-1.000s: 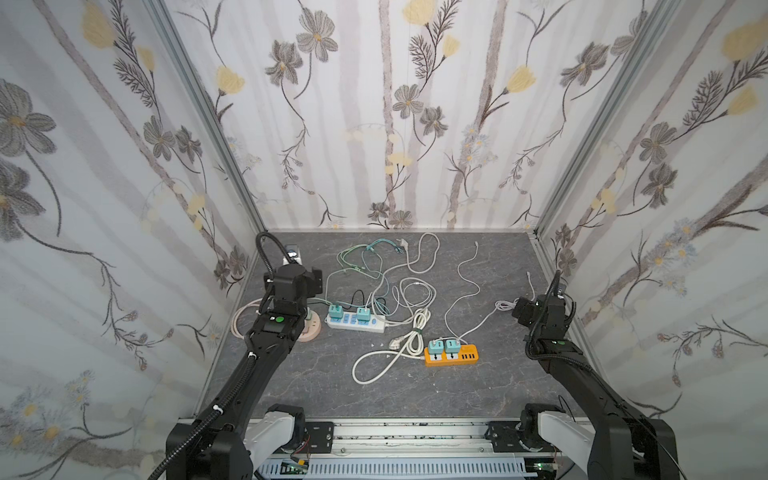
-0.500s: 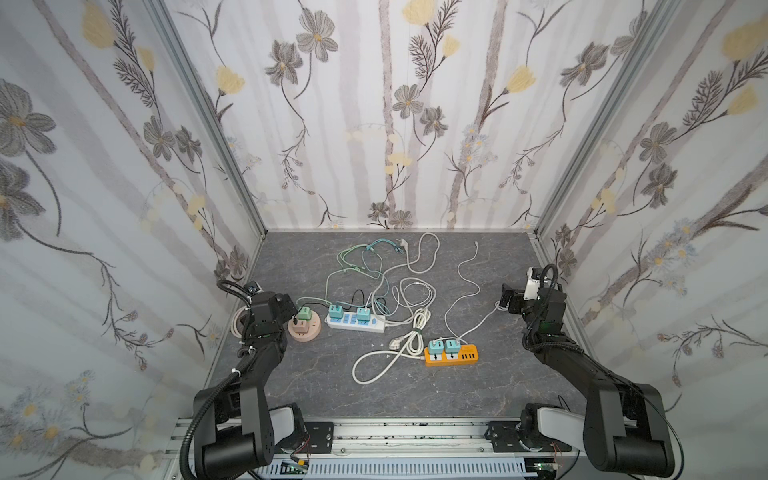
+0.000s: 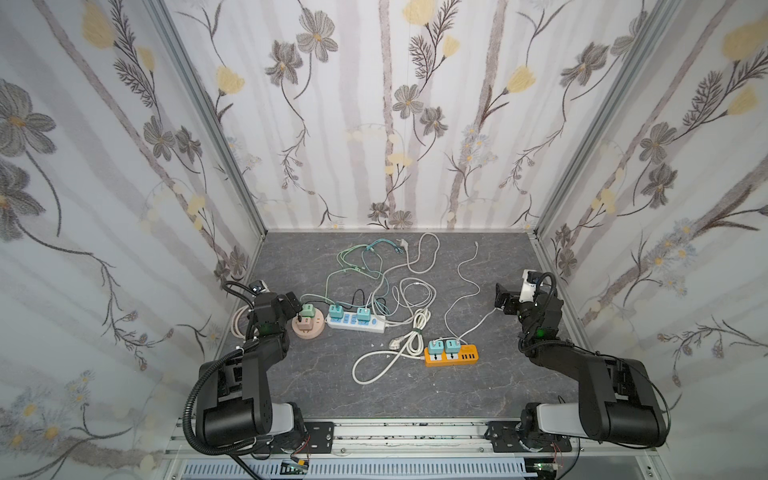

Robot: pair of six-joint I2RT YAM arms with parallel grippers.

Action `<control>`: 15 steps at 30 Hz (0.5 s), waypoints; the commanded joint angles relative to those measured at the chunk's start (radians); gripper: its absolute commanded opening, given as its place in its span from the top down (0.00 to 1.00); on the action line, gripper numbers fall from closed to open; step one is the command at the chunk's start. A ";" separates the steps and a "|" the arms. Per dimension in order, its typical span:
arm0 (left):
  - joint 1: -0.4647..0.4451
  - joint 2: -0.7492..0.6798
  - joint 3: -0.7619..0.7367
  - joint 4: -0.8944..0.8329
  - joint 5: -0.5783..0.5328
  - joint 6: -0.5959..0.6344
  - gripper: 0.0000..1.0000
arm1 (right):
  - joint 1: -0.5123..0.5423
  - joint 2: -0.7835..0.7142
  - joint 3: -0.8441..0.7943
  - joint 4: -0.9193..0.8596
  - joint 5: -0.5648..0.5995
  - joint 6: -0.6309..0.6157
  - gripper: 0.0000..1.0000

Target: Insert the plug

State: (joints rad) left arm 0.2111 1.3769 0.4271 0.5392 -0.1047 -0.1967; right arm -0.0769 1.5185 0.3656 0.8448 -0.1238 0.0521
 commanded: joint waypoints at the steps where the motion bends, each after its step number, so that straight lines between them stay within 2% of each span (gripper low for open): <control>1: -0.004 0.013 0.009 0.063 0.125 0.023 0.00 | 0.006 0.004 0.009 0.046 0.020 -0.008 0.01; 3: -0.019 0.044 0.015 0.110 0.208 0.015 0.00 | 0.012 0.003 0.010 0.043 0.032 -0.012 0.01; 5: -0.065 0.086 0.000 0.211 0.229 0.043 0.00 | 0.016 0.003 0.010 0.040 0.040 -0.014 0.01; 8: -0.155 0.122 0.035 0.177 0.158 0.136 0.00 | 0.017 0.002 0.011 0.040 0.041 -0.014 0.01; 10: -0.190 0.163 0.022 0.244 0.127 0.176 0.00 | 0.017 0.002 0.010 0.040 0.041 -0.013 0.01; 11: -0.196 0.160 0.010 0.255 0.108 0.177 0.00 | 0.017 0.003 0.011 0.039 0.036 -0.015 0.01; 13: -0.197 0.192 -0.042 0.391 0.077 0.164 0.00 | 0.017 0.003 0.012 0.036 0.036 -0.017 0.01; 15: -0.197 0.184 -0.061 0.402 0.000 0.135 0.00 | 0.017 0.002 0.013 0.036 0.036 -0.017 0.01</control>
State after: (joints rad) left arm 0.0170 1.5532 0.3889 0.9169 -0.0078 -0.0898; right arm -0.0601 1.5192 0.3717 0.8513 -0.0959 0.0505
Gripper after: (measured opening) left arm 0.997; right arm 0.993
